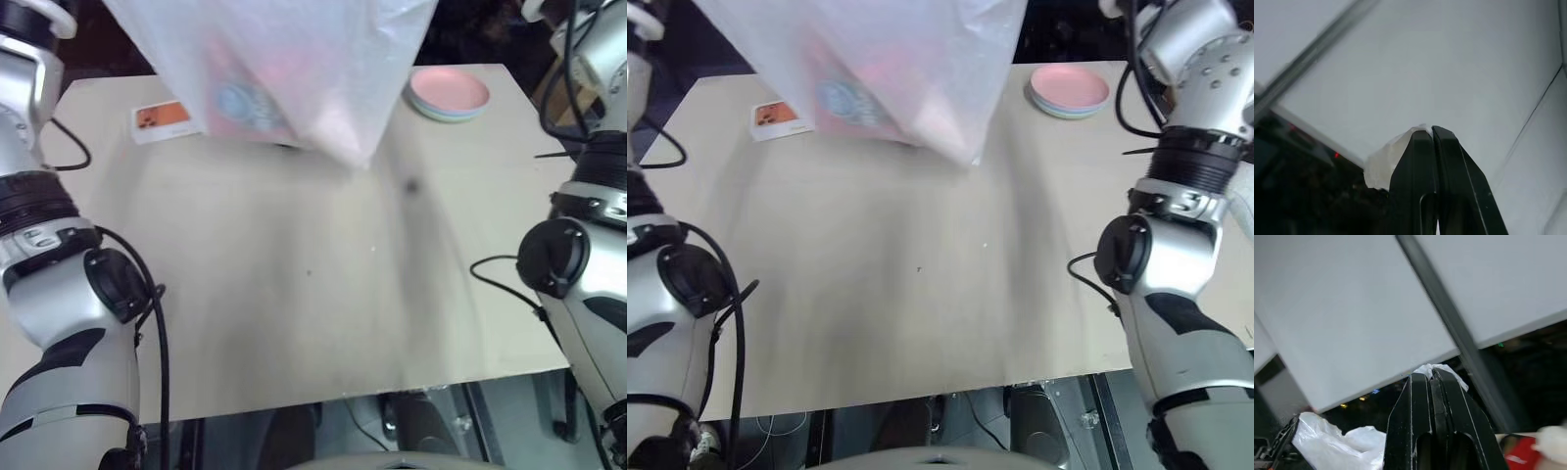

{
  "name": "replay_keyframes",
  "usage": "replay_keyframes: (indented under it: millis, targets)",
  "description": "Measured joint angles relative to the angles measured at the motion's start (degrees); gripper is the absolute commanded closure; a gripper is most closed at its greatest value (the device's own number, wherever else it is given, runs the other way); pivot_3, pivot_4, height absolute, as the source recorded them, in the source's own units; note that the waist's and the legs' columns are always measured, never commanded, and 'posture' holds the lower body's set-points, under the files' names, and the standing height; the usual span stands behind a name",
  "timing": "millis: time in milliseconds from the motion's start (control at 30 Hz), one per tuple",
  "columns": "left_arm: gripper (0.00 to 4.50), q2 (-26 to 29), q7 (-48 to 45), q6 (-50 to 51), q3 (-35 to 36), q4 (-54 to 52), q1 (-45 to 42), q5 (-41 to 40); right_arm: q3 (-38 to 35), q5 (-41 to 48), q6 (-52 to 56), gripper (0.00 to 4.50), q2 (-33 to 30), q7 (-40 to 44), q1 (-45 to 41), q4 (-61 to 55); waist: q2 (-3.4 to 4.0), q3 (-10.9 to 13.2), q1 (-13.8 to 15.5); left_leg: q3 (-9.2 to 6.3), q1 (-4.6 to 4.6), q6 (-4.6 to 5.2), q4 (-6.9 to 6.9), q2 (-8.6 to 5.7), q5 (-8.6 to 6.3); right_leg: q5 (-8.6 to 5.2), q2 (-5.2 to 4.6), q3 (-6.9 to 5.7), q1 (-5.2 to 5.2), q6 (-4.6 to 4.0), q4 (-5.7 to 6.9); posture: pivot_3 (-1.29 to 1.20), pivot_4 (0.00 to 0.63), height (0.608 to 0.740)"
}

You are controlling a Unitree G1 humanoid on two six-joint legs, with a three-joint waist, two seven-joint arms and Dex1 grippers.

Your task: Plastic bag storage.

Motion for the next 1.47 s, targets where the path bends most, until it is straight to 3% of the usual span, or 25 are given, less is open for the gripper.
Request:
replay_keyframes:
  millis: [167, 433, 567, 667, 800, 833, 867, 900, 967, 1100, 1167, 1267, 1467]
  targets:
    - [4.45, -1.2, -4.6, 4.5, -2.5, -6.5, 4.9, 3.8, 3.9, 0.7, 6.6, 4.50, -6.0, 0.1, 5.5, -12.2, 0.08, 0.0, -0.6, 0.06, -0.13, -0.01, -0.03, 0.02, 0.01, -0.03, -0.04, 0.03, -0.10, 0.03, -0.06, 0.00, 0.150, 0.740]
    - [4.45, -4.9, -2.3, 12.6, -6.7, -36.6, 33.2, 5.6, 12.6, 0.7, 14.4, 4.50, -10.4, 1.4, 26.8, -33.6, 0.08, 0.0, -1.0, 0.03, -0.21, 0.12, 0.25, 0.02, -0.07, -0.02, -0.08, 0.02, -0.16, 0.04, 0.07, 0.00, 0.150, 0.740]
    - [4.45, -6.4, -2.0, 11.0, -8.1, -45.9, 44.2, 9.7, 17.4, -1.0, 13.9, 4.50, -14.5, 4.2, 38.1, -42.3, 0.07, 0.0, -0.4, 0.09, -0.05, 0.25, 0.50, -0.01, -0.14, -0.02, -0.08, 0.08, 0.00, 0.05, 0.13, 0.00, 0.150, 0.740]
    - [4.45, -8.7, -2.2, 6.8, -10.3, -51.7, 52.9, 15.4, 22.6, -4.0, 11.7, 4.50, -18.3, 6.3, 51.7, -52.0, 0.05, 0.0, 0.3, 0.05, 0.06, 0.25, 0.65, 0.00, -0.14, -0.03, -0.05, 0.07, 0.18, 0.07, 0.19, 0.00, 0.150, 0.740]
    - [4.45, -9.3, -3.5, 3.5, -11.4, -55.2, 59.4, 19.5, 26.3, -7.5, 7.2, 4.50, -20.0, 8.5, 61.7, -57.5, 0.04, 0.0, 0.5, 0.11, 0.11, 0.26, 0.85, 0.00, -0.14, 0.03, -0.03, 0.15, 0.27, 0.17, 0.20, 0.00, 0.150, 0.740]
    - [4.50, -9.3, -4.5, 2.6, -11.4, -56.3, 61.1, 20.3, 25.4, -8.0, 5.4, 3.94, -19.9, 8.9, 63.9, -58.5, 0.04, 0.0, 0.5, 0.16, 0.29, 0.26, 0.87, 0.00, -0.14, 0.03, -0.03, 0.19, 0.42, 0.18, 0.20, 0.00, 0.150, 0.740]
    - [4.08, -9.3, -6.6, 1.1, -11.3, -57.8, 63.8, 20.5, 23.7, -9.1, 2.3, 3.53, -20.1, 9.7, 68.0, -60.1, 0.02, -0.1, 0.5, 0.16, 0.62, 0.26, 0.85, 0.00, -0.14, 0.00, -0.03, 0.19, 0.75, 0.20, 0.12, 0.00, 0.150, 0.740]
    - [3.98, -9.3, -7.2, 0.7, -11.1, -58.3, 65.1, 20.6, 23.1, -9.4, 1.5, 3.30, -20.1, 10.1, 69.5, -60.4, 0.02, -0.1, 0.5, 0.15, 0.74, 0.26, 0.85, 0.01, -0.15, -0.04, -0.02, 0.16, 0.89, 0.22, 0.09, 0.00, 0.150, 0.740]
    - [3.27, -8.4, -11.1, -1.8, -10.3, -60.9, 71.7, 21.5, 18.3, -9.3, -1.8, 2.33, -19.8, 11.7, 79.1, -64.3, 0.00, -0.1, 0.6, 0.13, 0.71, 0.26, 0.81, 0.03, -0.15, -0.24, -0.01, 0.14, 0.90, 0.15, 0.03, 0.00, 0.150, 0.740]
    - [1.16, -6.3, -15.7, -2.8, -6.4, -61.2, 78.9, 22.1, 11.1, -8.8, -3.8, 0.20, -18.7, 12.6, 89.1, -68.0, -0.01, -0.1, 0.6, 0.17, 0.80, 0.26, 0.91, 0.13, -0.15, -0.23, 0.08, 0.17, 0.96, 0.20, 0.03, 0.00, 0.150, 0.740]
    - [0.16, -4.2, -17.4, -3.6, -3.8, -61.6, 81.2, 22.6, 6.6, -9.4, -6.4, 0.00, -18.7, 14.0, 96.0, -71.0, -0.05, -0.2, 0.7, 0.16, 0.86, 0.27, 0.91, 0.15, -0.15, -0.23, 0.10, 0.16, 1.00, 0.21, 0.04, 0.00, 0.150, 0.740]
    - [0.07, -3.0, -17.7, -4.2, -1.4, -59.1, 82.5, 24.8, 3.4, -12.0, -9.9, 0.00, -18.3, 16.7, 104.2, -71.3, -0.06, -0.2, 1.1, 0.29, 1.23, 0.26, 0.91, 0.16, -0.15, -0.24, 0.09, 0.28, 1.33, 0.21, 0.03, 0.00, 0.150, 0.740]
    - [0.07, -1.4, -19.1, -3.6, -0.3, -55.3, 80.3, 24.7, 1.8, -17.1, -17.5, 0.00, -17.2, 19.1, 106.4, -65.5, -0.26, -0.3, 0.8, 0.37, 1.60, 0.23, 0.87, 0.31, -0.17, -0.25, 0.09, 0.28, 1.63, 0.21, -0.10, 0.00, 0.150, 0.740]
